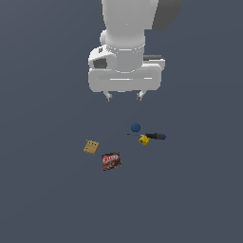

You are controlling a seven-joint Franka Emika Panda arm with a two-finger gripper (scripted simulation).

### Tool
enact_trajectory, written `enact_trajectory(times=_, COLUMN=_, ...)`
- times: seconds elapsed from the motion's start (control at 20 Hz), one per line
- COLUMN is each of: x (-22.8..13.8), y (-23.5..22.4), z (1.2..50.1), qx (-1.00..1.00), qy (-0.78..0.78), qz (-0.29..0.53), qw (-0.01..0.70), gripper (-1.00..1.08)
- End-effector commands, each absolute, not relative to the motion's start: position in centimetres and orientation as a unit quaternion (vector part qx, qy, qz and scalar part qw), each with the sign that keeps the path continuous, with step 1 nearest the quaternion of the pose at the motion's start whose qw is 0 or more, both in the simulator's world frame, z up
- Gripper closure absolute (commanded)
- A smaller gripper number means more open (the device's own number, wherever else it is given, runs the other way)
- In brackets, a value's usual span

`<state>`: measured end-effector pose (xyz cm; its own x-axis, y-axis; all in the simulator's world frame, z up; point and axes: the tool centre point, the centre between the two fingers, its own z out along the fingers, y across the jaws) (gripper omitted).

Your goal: Pick up a designated object from a clutter of objects.

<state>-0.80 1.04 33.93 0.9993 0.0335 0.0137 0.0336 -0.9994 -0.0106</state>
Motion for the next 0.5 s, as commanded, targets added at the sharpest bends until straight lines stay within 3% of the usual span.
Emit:
enact_trajectory(times=0.0, x=-0.8, y=1.0, z=33.9, qx=-1.000, qy=-0.017, qz=-0.007, qw=0.005, gripper=-0.92)
enact_trajectory(times=0.45, x=0.0, y=-1.2, z=34.9, qx=-1.000, qy=-0.018, qz=-0.019, qw=-0.007, gripper=-0.92)
